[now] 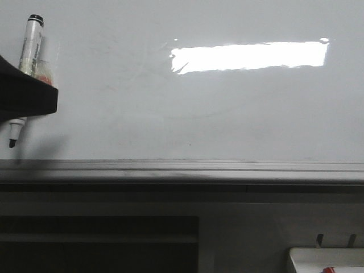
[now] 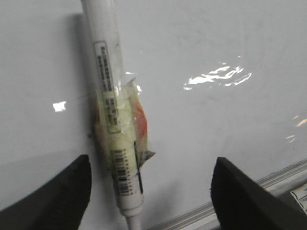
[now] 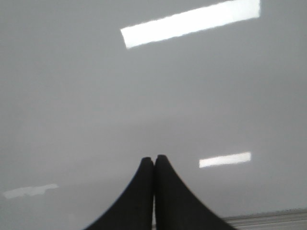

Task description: Write number 2 on whiteboard

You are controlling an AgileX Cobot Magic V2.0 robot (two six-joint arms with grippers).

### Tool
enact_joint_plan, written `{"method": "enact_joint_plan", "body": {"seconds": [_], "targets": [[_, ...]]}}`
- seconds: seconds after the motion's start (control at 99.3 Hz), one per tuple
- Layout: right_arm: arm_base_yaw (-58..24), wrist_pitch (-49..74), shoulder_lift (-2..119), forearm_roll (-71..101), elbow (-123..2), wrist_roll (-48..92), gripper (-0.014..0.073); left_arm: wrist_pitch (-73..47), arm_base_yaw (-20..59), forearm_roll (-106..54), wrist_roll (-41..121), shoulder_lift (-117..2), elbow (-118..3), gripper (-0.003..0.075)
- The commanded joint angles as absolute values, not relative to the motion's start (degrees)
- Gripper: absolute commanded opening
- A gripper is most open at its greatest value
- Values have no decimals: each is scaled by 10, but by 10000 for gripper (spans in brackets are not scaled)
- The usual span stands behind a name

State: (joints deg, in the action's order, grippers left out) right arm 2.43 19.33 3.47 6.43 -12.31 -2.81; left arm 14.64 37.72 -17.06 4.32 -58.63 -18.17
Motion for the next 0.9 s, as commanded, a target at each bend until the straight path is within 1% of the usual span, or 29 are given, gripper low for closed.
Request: {"method": "enact_joint_plan", "body": {"seconds": [0.0,0.05,0.101,0.131,0.151,0.252,0.373,0.423,0.483,0.574,0.644,0.705,0.775,0.836,0.886], "targets": [[25,144,48,66,-138,-26,-53,189,383,-180,38,-597,-198,426],[25,144,48,66,-138,-26,-53,199,383,-180,38,-607,-198,382],[25,144,48,66,-138,-26,-53,210,383,-182,38,-613,-198,317],[25,144,48,66,-138,-26,-53,217,383,-187,38,-616,-198,253],[25,145,48,66,-138,-26,-53,219,383,-189,38,-619,-198,224],[25,151,48,71,-138,-26,-53,220,383,-185,42,-620,-198,-21],[22,170,51,96,-150,-20,-53,216,384,-158,41,-620,-198,-20],[16,202,59,117,-163,29,-53,213,387,-151,41,-619,-198,-20],[2,253,71,180,-183,144,-53,209,392,-123,42,-617,-198,-20],[-21,319,102,355,-204,332,-53,205,401,-45,42,-611,-198,-20],[-42,354,131,478,-213,441,-51,201,410,23,42,-605,-198,-20],[-70,356,155,563,-217,493,-44,200,418,73,42,-598,-198,-20],[-107,357,174,627,-224,575,-1,200,433,128,42,-590,-198,-20],[-139,354,191,657,-232,647,66,202,443,158,42,-586,-198,-20],[-162,344,208,669,-239,665,127,202,453,180,42,-585,-198,-20]]}}
